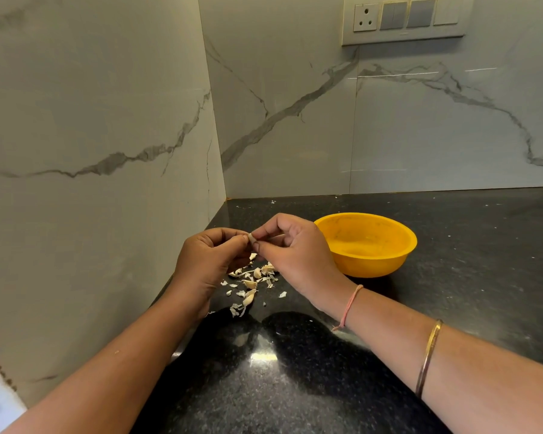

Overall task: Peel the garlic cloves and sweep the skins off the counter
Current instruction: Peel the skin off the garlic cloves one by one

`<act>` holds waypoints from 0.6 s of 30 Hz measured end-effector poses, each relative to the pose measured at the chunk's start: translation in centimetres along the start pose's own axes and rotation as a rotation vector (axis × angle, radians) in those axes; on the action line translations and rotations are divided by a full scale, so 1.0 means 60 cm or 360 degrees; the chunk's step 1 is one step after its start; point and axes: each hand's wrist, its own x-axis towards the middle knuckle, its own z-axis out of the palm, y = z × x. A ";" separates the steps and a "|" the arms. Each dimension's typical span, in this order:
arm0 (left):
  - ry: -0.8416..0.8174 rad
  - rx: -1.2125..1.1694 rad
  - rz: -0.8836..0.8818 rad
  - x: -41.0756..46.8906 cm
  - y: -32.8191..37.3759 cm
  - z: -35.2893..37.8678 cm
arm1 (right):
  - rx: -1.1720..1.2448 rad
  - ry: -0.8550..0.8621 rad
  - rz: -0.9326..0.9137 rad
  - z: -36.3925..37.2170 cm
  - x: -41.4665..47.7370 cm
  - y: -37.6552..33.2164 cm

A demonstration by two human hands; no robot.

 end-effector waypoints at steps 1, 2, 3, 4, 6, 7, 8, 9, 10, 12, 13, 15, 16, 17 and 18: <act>0.0000 -0.0007 -0.0003 0.000 0.000 0.000 | 0.0004 -0.0007 0.0000 -0.001 0.000 -0.001; 0.0001 -0.0012 -0.0004 0.000 0.000 0.001 | 0.0005 -0.0008 -0.0003 -0.001 0.000 -0.001; 0.0003 -0.0012 -0.0007 0.000 0.000 0.001 | 0.0004 -0.0005 -0.0006 -0.001 0.000 -0.001; 0.0006 -0.0009 -0.0011 0.000 0.000 0.002 | -0.0005 -0.0003 -0.0012 0.000 0.000 -0.001; 0.0016 0.0005 -0.0018 0.000 -0.001 0.002 | -0.0060 -0.0018 -0.0041 0.001 -0.002 -0.001; 0.0026 0.0011 -0.0020 0.001 -0.001 0.001 | -0.0100 -0.0035 -0.0063 0.002 -0.003 -0.002; 0.0034 0.0010 -0.0024 0.001 -0.002 0.001 | -0.0136 -0.0052 -0.0089 0.002 -0.005 -0.003; 0.0038 0.0000 -0.0029 0.002 -0.002 0.001 | -0.0165 -0.0065 -0.0116 0.002 -0.006 -0.005; 0.0036 -0.0010 -0.0034 0.003 -0.002 0.001 | -0.0196 -0.0073 -0.0147 0.002 -0.007 -0.006; 0.0021 0.0004 -0.0036 0.004 -0.002 0.001 | -0.0286 -0.0080 -0.0214 0.001 -0.008 -0.009; 0.0011 0.0017 -0.0035 0.003 -0.003 0.001 | -0.0332 -0.0082 -0.0248 0.001 -0.008 -0.010; -0.0001 0.0035 -0.0034 0.003 -0.003 0.000 | -0.0406 -0.0066 -0.0295 0.000 -0.007 -0.009; -0.0002 0.0042 -0.0033 0.003 -0.003 0.000 | -0.0421 -0.0052 -0.0292 0.000 -0.006 -0.007; 0.0005 0.0047 -0.0031 0.003 -0.003 0.001 | -0.0406 -0.0042 -0.0261 0.000 -0.005 -0.006; 0.0022 0.0051 -0.0026 0.003 -0.003 0.002 | -0.0358 -0.0039 -0.0208 0.000 -0.004 -0.006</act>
